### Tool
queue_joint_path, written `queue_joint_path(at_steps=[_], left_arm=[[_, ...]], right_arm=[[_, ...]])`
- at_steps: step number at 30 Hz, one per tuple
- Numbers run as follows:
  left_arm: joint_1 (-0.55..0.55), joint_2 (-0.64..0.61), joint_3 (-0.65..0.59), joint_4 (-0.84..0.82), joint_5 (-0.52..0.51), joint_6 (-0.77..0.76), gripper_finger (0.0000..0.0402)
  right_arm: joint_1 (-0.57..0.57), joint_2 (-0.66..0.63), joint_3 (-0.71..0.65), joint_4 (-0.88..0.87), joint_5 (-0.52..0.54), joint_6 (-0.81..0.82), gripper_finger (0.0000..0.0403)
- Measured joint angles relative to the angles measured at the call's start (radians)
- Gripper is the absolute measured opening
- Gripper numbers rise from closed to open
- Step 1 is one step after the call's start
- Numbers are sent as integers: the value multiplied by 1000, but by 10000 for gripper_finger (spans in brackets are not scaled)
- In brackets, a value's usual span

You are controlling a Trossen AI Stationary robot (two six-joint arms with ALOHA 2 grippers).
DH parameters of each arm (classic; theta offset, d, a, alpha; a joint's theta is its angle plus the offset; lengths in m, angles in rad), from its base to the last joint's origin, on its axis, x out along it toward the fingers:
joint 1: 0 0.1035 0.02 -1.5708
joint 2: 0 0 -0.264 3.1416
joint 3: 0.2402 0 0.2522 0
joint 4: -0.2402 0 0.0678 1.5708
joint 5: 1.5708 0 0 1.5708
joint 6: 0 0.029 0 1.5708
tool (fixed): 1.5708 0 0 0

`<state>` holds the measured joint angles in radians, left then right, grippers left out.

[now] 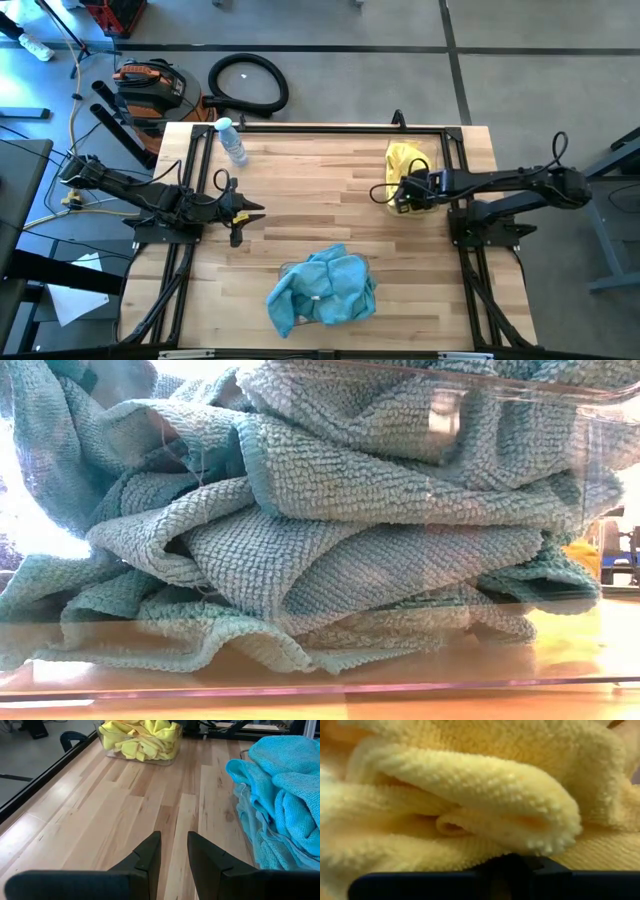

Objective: Sort microfiber towel by color & place in baskets
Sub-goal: Put the yellow microfiber towel into the top transparent bin, then return to Home Position

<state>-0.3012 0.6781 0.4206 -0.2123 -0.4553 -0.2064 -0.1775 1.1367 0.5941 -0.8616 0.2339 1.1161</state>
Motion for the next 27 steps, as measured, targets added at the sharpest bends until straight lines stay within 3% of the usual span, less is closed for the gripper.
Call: queue_joint_path(at_steps=[10, 20, 27], left_arm=[[0, 0, 0, -1, 0, 0, 83], [0, 0, 0, -1, 0, 0, 83], [0, 0, 0, 4, -31, 55, 83]], right_arm=[[1, 1, 177, -219, -6, -9, 132], [18, 1, 415, -418, 69, -29, 142], [83, 1, 484, -565, 116, -26, 142]])
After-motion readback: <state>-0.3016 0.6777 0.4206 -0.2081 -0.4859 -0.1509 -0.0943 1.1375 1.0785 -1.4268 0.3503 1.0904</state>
